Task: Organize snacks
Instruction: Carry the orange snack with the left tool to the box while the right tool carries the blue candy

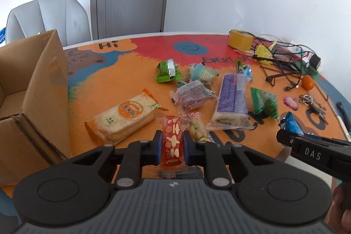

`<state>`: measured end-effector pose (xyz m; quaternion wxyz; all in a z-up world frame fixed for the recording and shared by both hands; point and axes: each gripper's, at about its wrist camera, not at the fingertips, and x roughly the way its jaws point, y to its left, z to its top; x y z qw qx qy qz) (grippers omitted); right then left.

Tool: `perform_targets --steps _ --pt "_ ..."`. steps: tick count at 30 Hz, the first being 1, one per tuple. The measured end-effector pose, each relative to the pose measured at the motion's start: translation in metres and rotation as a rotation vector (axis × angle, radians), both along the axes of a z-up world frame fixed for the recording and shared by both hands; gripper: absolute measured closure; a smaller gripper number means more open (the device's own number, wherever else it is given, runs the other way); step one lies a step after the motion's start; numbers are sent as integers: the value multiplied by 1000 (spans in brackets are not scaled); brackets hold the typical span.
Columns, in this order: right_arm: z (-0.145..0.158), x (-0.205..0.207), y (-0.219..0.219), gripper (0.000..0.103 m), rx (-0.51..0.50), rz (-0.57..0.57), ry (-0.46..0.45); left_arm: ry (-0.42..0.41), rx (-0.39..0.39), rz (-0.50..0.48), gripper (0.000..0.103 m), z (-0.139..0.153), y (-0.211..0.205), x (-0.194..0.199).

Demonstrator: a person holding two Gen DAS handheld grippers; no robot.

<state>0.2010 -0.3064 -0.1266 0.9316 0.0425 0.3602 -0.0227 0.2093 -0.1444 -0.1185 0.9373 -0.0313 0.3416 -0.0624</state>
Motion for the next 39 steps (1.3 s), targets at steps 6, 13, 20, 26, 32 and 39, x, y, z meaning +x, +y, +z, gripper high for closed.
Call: perform_targets --steps 6,13,20,26,32,39 --pt "16 -14 7 71 5 7 -36 -51 -21 13 85 19 11 -16" --pt "38 -26 31 71 5 64 -97 -123 -32 61 86 44 35 -39" --pt "54 -35 61 71 18 145 -146 -181 -31 117 86 65 60 -60" --pt "67 -40 86 71 29 215 -185 -223 -23 163 86 81 80 -76" --pt "78 -41 113 71 33 287 -213 -257 -17 213 86 92 99 -86" --pt "86 -39 141 71 37 369 -237 -279 -6 266 86 102 121 -93"
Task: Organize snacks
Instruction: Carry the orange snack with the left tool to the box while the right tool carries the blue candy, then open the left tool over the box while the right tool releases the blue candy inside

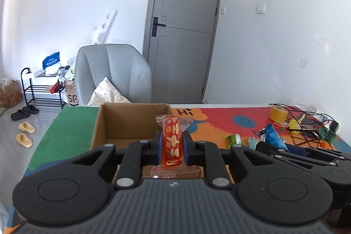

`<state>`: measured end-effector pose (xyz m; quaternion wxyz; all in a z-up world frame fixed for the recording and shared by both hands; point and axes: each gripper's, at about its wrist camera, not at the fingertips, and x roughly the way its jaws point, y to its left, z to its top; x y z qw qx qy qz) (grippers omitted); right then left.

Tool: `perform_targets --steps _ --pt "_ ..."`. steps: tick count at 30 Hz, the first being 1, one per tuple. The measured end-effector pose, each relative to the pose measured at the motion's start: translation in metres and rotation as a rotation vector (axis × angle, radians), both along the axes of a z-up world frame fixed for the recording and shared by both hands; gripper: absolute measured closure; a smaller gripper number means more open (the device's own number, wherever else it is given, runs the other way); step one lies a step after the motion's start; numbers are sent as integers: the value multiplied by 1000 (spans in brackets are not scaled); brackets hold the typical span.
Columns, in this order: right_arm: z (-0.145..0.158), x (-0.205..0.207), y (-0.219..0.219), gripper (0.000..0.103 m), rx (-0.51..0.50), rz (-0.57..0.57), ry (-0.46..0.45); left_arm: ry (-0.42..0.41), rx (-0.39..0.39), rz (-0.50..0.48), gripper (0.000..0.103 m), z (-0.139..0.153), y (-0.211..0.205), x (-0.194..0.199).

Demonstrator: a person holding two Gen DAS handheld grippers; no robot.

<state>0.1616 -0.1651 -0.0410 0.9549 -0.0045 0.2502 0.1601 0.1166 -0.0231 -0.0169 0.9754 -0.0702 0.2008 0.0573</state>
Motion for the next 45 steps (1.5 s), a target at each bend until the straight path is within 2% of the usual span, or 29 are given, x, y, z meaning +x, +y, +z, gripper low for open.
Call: perform_targets --steps 11,19,29,37,39,42,45 --pt "7 8 43 71 -8 104 -19 -4 -11 88 86 5 39 3" --pt "4 18 73 71 -24 158 -8 24 -35 132 86 -4 65 16" --pt "-8 42 98 71 -37 184 32 91 -78 134 86 -24 86 44" --pt "-14 57 106 71 -35 190 55 115 -98 123 85 -32 90 60" --pt "-15 61 107 70 -28 190 61 104 -96 128 78 -32 90 60" --pt "-18 68 108 64 -17 189 84 110 -95 143 77 -33 90 60" --pt "-20 68 106 64 -22 199 87 118 -93 156 74 -32 90 60"
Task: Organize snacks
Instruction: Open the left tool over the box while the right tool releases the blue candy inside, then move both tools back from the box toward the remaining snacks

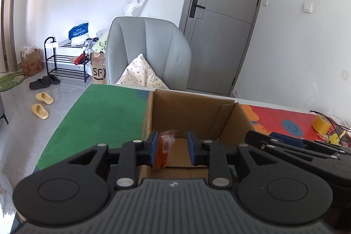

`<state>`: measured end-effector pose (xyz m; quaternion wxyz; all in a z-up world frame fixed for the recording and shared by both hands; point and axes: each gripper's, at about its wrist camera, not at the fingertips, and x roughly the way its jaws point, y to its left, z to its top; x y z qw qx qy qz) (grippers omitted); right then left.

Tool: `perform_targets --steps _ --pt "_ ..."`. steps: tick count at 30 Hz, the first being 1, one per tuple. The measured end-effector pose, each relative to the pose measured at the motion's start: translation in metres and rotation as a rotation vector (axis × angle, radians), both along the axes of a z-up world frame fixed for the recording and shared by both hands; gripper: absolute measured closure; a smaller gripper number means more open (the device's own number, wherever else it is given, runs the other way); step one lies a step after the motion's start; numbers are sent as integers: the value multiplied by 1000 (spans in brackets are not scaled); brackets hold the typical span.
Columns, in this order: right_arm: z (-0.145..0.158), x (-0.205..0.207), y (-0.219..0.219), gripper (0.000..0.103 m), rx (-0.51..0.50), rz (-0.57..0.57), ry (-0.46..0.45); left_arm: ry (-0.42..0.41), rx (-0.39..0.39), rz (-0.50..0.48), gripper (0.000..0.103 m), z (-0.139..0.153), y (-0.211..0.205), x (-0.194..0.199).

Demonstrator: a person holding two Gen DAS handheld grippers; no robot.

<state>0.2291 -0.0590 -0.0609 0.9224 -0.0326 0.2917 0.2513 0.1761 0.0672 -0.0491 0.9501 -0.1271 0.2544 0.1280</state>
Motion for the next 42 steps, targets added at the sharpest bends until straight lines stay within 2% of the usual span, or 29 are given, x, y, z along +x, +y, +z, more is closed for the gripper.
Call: perform_targets --steps 4,6,12,22,33,38,42 --pt "2 -3 -4 62 1 -10 2 -6 0 5 65 3 -2 -3" --pt "4 -5 -8 60 4 -20 2 -10 6 15 52 5 -5 -6" --pt "8 -13 -28 55 21 -52 -4 -32 19 30 24 11 -12 -13" --pt "13 -27 -56 44 41 -113 -4 -35 44 15 13 13 -32 -22" --pt "12 -42 -93 17 68 -190 -21 -36 68 -21 6 11 -61 -27" --pt "12 -45 -110 6 74 -223 -29 -62 66 -18 2 11 -73 -30" --pt "10 -49 -123 0 71 -251 -38 -54 77 -38 2 11 -85 -29"
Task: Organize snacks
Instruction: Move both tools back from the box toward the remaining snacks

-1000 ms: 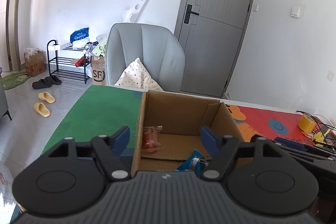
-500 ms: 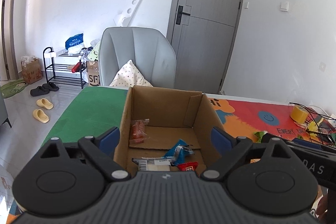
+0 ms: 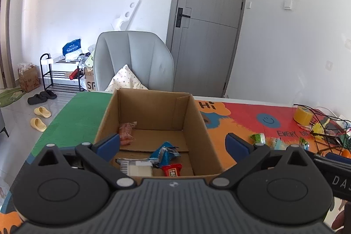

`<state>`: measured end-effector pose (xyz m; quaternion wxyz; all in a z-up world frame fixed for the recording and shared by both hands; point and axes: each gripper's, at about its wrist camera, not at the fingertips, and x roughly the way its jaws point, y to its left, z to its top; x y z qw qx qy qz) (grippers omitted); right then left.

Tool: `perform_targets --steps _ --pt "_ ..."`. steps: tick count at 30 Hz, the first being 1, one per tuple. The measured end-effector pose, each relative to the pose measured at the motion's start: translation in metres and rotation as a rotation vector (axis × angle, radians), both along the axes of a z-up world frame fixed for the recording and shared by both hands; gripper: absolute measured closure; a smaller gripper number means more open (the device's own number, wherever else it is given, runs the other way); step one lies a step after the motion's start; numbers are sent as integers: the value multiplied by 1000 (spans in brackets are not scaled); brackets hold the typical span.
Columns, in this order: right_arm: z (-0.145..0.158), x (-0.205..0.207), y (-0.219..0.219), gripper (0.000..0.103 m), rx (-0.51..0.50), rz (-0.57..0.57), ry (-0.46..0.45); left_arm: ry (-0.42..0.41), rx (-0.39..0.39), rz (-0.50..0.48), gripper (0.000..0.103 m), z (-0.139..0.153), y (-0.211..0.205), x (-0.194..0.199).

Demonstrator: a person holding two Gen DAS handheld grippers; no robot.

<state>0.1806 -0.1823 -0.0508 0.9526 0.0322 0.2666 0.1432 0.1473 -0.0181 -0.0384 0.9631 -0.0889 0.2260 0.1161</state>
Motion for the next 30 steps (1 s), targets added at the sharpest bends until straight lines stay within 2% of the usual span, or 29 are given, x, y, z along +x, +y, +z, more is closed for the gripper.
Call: perform_targets --steps 11,30 --pt "-9 -5 -44 0 7 -97 18 18 34 -96 2 -6 -45 7" --pt "-29 1 -117 0 31 -221 61 48 116 -193 2 -19 -110 25"
